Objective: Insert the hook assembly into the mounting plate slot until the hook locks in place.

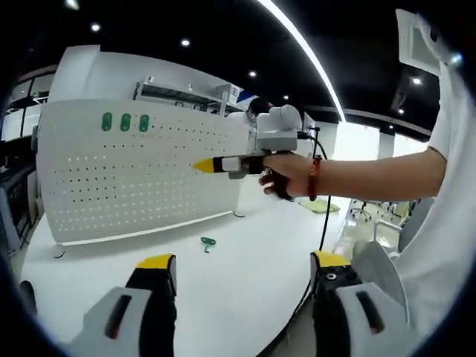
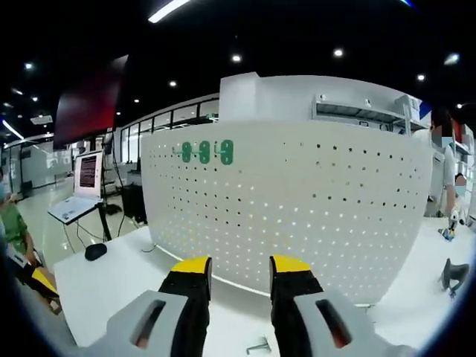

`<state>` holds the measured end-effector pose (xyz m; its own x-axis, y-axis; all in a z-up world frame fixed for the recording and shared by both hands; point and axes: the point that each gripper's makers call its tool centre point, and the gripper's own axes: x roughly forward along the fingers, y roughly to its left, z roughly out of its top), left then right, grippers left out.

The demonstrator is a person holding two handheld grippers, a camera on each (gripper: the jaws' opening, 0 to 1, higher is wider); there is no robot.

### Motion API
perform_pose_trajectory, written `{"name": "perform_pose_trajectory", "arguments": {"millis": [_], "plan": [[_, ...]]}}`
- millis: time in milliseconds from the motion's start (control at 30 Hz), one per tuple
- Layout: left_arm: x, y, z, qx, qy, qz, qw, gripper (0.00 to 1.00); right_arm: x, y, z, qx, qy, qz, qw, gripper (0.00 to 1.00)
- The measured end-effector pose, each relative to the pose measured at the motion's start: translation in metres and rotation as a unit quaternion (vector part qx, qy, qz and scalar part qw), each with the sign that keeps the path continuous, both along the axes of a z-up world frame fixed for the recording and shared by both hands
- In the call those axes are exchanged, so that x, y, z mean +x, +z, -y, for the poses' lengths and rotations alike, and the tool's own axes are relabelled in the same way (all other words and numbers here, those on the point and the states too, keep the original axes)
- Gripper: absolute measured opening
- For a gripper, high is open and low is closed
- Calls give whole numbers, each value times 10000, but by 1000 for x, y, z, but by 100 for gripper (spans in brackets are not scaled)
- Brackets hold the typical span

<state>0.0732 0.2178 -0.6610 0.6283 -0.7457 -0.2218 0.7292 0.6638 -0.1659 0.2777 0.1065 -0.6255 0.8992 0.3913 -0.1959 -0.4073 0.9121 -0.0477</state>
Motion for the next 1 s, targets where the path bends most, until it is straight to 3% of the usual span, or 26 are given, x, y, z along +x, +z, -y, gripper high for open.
{"name": "perform_pose_trajectory", "arguments": {"millis": [833, 1000], "plan": [[5, -14, 27, -39, -238, -249, 9994, 73, -7, -52, 34, 57, -171, -502, 9986, 28], [4, -17, 33, -104, -232, -355, 9990, 73, -8, -70, 38, 123, -243, -680, 9973, 27]]}}
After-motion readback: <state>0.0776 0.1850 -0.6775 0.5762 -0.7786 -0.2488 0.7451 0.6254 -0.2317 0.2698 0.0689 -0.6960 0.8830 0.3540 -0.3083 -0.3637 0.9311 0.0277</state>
